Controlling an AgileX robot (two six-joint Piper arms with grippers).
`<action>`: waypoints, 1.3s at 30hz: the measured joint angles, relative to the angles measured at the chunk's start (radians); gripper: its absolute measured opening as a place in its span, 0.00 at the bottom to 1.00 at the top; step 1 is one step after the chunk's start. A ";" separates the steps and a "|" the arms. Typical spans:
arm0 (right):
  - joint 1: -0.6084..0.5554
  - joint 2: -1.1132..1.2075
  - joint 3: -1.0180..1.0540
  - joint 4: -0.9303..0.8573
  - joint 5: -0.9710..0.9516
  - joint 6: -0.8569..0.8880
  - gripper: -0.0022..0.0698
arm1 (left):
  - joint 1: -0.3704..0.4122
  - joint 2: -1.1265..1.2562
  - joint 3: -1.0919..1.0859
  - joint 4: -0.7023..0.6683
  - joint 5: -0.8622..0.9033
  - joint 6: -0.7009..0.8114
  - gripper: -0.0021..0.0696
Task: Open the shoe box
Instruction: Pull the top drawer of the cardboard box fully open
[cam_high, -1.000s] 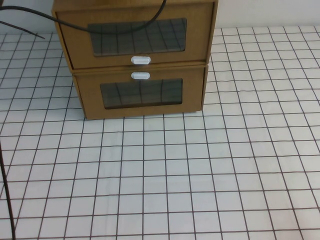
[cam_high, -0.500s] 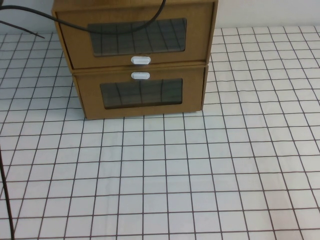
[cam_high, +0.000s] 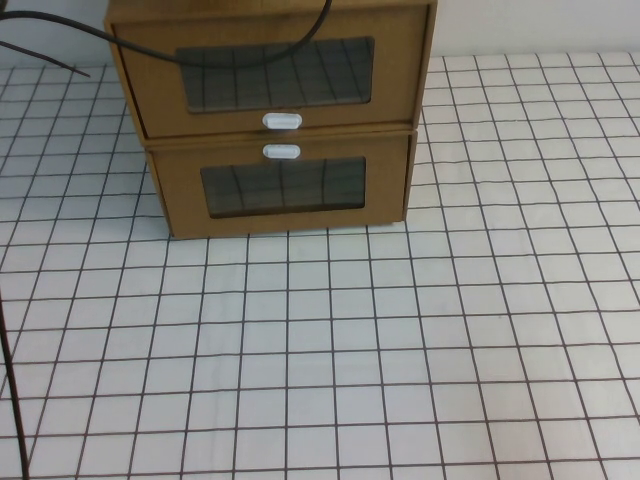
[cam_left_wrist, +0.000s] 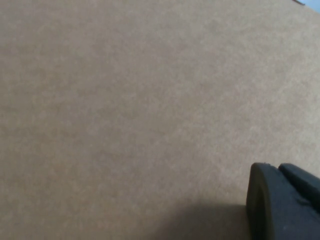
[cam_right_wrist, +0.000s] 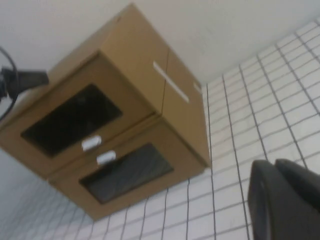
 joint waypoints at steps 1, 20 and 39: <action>0.000 0.047 -0.041 -0.030 0.054 0.000 0.01 | 0.000 0.000 0.000 0.000 0.000 -0.002 0.03; 0.252 0.952 -0.710 -0.433 0.414 -0.124 0.01 | 0.000 0.000 -0.002 0.004 0.012 -0.029 0.03; 0.921 1.521 -1.133 -1.723 0.306 0.450 0.04 | 0.000 0.000 -0.002 0.004 0.019 -0.030 0.03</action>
